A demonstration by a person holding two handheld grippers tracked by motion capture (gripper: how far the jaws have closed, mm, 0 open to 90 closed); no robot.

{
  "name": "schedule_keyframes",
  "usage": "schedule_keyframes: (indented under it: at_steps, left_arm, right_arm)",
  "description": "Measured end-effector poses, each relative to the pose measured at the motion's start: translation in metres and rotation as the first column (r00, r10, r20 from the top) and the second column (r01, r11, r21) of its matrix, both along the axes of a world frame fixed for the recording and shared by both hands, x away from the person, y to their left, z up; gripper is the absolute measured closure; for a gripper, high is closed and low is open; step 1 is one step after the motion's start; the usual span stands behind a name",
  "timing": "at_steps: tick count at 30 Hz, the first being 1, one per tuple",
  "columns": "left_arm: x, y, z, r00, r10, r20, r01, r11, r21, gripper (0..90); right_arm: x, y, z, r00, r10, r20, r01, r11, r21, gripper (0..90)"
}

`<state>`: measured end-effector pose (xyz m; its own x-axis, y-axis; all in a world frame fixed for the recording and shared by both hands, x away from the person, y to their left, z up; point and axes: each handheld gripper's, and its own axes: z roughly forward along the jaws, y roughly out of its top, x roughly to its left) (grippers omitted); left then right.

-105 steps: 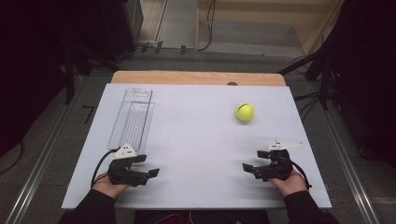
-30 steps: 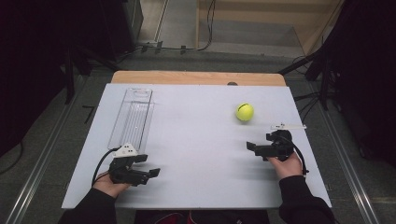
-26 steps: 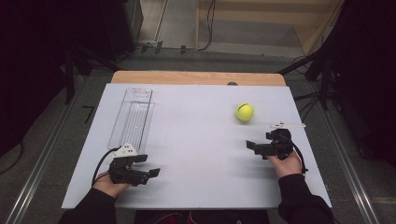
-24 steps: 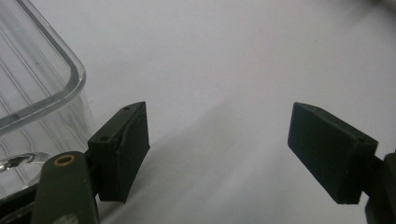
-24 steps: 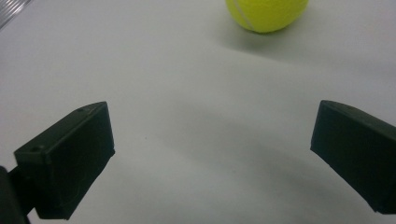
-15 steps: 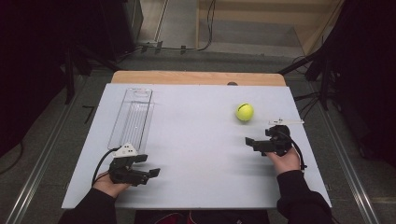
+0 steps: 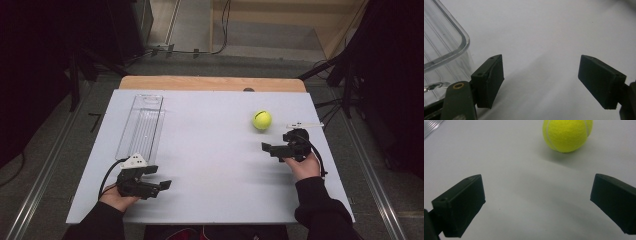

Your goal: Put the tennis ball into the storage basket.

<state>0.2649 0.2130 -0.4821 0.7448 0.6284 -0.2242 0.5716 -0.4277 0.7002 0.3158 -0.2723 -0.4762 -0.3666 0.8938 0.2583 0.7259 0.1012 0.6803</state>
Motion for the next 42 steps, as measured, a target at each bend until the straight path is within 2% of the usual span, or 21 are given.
schedule_keyframes:
  at_steps: [9,13,22,39,42]
  left_arm:
    - [0.000,0.000,0.000,1.0000,0.003,0.001,-0.003,1.0000,-0.004,21.1]
    - [0.000,0.000,0.000,1.0000,0.003,0.001,-0.003,1.0000,-0.006,21.1]
    - [0.001,0.000,0.000,1.0000,0.006,0.000,-0.006,1.0000,-0.004,21.1]
    - [0.001,0.001,-0.001,1.0000,0.006,-0.004,-0.006,1.0000,-0.003,21.0]
    - [0.001,0.001,-0.001,1.0000,0.008,-0.004,-0.008,1.0000,-0.002,21.0]
  right_arm:
    - [0.009,0.000,0.008,1.0000,0.009,0.003,-0.009,0.9999,-0.015,0.0]
    - [0.013,-0.001,0.008,0.9999,0.008,-0.013,-0.009,0.9997,-0.022,0.0]
    - [0.025,-0.003,0.021,0.9999,0.014,0.001,-0.014,0.9997,-0.023,0.0]
    - [0.045,-0.002,0.031,0.9999,0.014,0.003,-0.014,0.9993,-0.034,0.0]
    - [0.051,-0.002,0.037,0.9998,0.010,0.015,-0.009,0.9992,-0.038,0.0]
